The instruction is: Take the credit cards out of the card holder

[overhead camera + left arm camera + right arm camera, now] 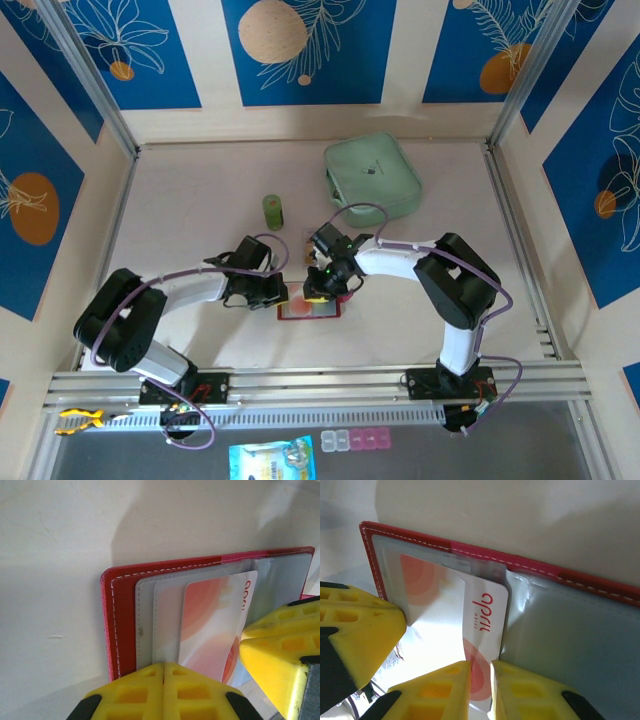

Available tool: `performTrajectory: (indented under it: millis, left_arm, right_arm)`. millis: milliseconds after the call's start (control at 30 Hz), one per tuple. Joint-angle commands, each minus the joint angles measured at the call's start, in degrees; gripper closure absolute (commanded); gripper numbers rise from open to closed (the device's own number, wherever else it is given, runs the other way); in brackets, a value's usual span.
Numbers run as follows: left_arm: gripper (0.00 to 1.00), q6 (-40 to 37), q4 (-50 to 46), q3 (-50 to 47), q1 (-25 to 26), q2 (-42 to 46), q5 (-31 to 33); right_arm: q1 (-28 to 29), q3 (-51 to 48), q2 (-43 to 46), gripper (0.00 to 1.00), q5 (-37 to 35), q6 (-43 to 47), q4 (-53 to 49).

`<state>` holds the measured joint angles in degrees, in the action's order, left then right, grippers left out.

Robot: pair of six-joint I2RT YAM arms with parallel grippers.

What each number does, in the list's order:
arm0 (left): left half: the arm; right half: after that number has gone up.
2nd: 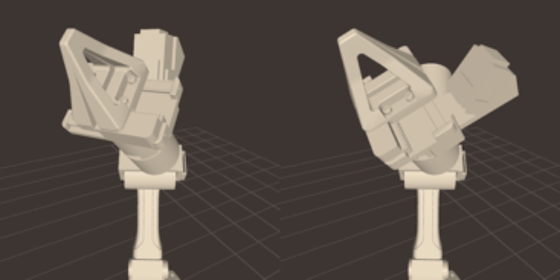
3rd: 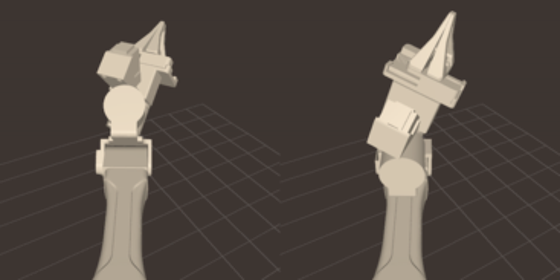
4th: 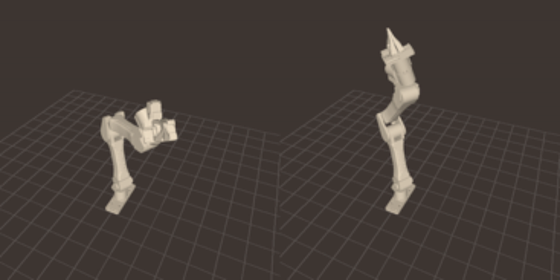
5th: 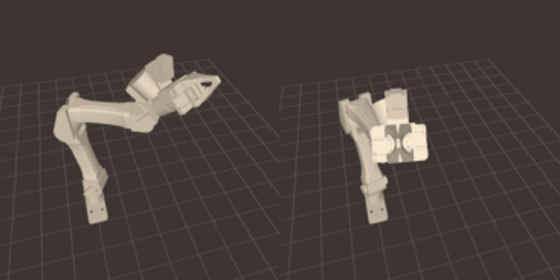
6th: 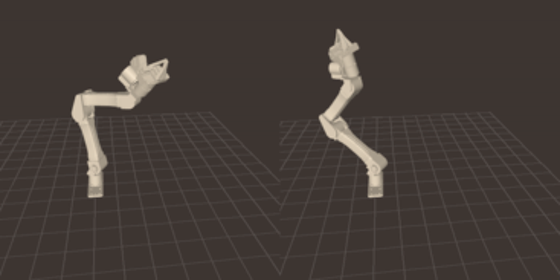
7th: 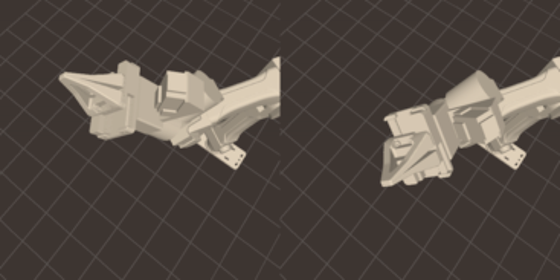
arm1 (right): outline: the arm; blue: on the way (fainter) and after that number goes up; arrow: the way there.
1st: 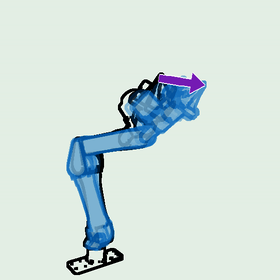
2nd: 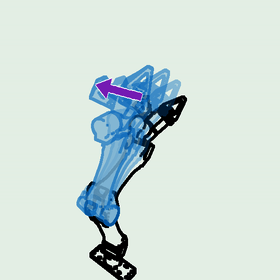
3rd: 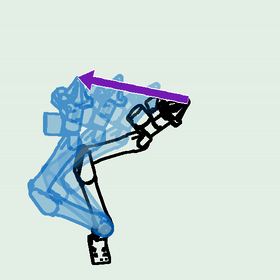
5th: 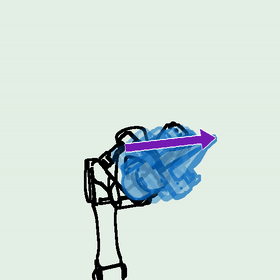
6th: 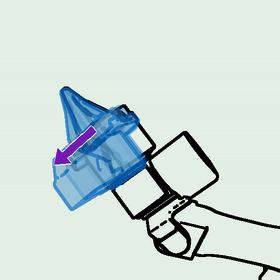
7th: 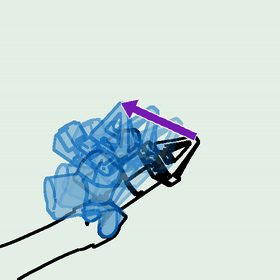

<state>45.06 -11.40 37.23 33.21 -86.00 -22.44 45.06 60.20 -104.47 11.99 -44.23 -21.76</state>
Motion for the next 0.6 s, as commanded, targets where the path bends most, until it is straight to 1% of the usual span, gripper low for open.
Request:
performTrajectory:
  millis: [0,267,400,567]
  left_arm:
    - [0.94,-0.06,-5.73,-1.20,-0.30,-1.45,1.19]
    - [0.93,1.04,-6.14,1.61,-0.27,1.66,-0.25]
    - [0.93,2.03,-5.01,2.46,0.28,1.20,-1.82]
    - [0.93,2.19,-4.47,2.84,1.15,0.00,-2.25]
  right_arm:
    - [0.28,-1.22,2.58,0.80,-0.11,-1.02,-0.38]
    - [0.21,-1.49,3.48,0.80,0.32,-1.08,0.46]
    - [0.11,-1.84,3.48,0.80,-0.04,-1.39,0.36]
    - [0.10,-2.02,2.91,0.80,-0.12,-1.47,0.16]
